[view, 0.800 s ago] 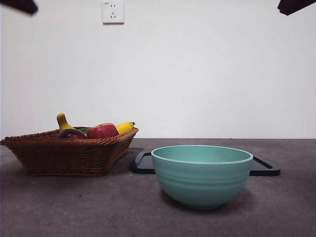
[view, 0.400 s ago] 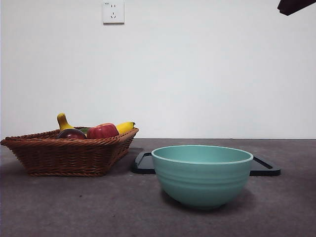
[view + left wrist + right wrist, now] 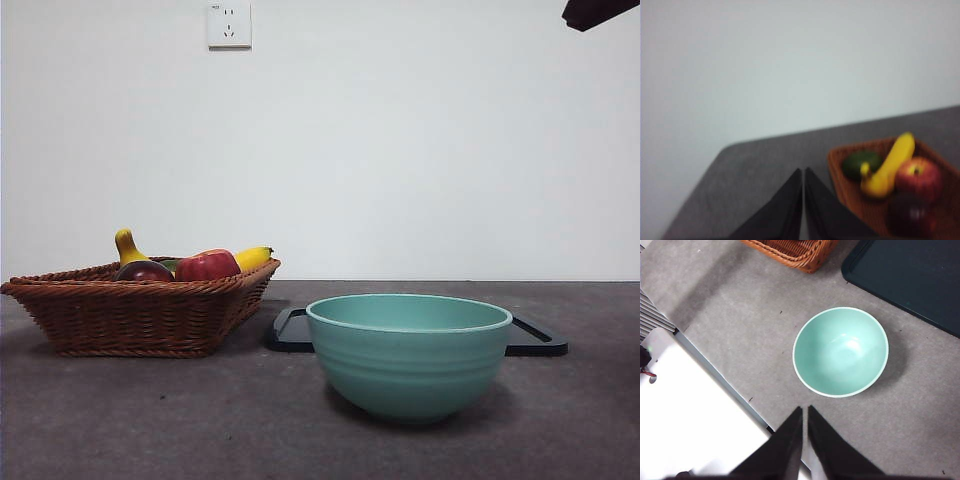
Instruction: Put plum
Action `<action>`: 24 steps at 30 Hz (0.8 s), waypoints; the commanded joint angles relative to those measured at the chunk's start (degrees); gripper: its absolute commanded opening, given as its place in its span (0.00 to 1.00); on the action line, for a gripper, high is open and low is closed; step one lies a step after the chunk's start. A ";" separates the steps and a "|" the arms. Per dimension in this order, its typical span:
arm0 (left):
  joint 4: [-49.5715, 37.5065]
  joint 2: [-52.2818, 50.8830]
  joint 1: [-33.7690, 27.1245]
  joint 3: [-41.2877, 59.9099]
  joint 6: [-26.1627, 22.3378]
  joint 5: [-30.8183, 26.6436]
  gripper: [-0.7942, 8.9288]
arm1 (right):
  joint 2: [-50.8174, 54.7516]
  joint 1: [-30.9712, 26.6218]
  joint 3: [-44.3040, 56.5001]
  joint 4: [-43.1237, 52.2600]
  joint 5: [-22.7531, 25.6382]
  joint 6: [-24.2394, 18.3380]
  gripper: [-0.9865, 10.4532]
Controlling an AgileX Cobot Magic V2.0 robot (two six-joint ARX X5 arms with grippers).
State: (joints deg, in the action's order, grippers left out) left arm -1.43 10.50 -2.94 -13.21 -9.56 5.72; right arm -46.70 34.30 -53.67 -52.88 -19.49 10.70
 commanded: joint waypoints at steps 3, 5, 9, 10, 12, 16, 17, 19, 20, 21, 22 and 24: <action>-0.70 -3.69 -0.96 6.19 -0.02 -0.42 0.09 | -0.37 0.44 -1.05 0.57 0.00 -0.68 0.09; -0.63 -4.92 -1.27 8.11 0.02 -0.44 0.09 | -0.37 0.44 -1.05 0.57 0.00 -0.68 0.09; 0.17 -7.06 -1.66 11.23 0.33 -0.44 0.09 | -0.37 0.44 -1.05 0.57 0.00 -0.68 0.09; 0.59 -7.43 -1.68 11.72 0.57 -0.44 0.09 | -0.37 0.44 -1.05 0.57 0.00 -0.68 0.09; 1.57 -8.09 -1.77 12.59 1.27 -0.44 0.09 | -0.37 0.44 -1.05 0.57 0.00 -0.68 0.09; 6.08 -9.31 -1.88 12.57 1.36 -0.59 0.09 | -0.37 0.44 -1.05 0.57 0.00 -0.68 0.09; 7.23 -9.70 -1.88 12.59 1.46 -0.59 0.09 | -0.37 0.44 -1.05 0.57 0.00 -0.68 0.09; 10.03 -10.32 -1.88 12.57 1.66 -0.59 0.09 | -0.37 0.44 -1.05 0.57 0.00 -0.68 0.09; 11.21 -10.34 -1.88 12.59 1.70 -0.59 0.09 | -0.37 0.44 -1.05 0.57 0.00 -0.68 0.09; 12.24 -10.34 -1.88 12.57 1.75 -0.59 0.09 | -0.37 0.44 -1.05 0.57 0.00 -0.68 0.09; 12.11 -10.34 -1.90 12.57 1.88 -0.59 0.09 | -0.37 0.44 -1.05 0.57 0.00 -0.68 0.09; 12.07 -10.34 -1.88 12.57 1.95 -0.59 0.09 | -0.37 0.44 -1.05 0.57 0.00 -0.68 0.09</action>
State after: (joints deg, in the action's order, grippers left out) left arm 10.17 0.27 -4.64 -1.85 -8.03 4.97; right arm -46.70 34.30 -53.67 -52.88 -19.49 10.68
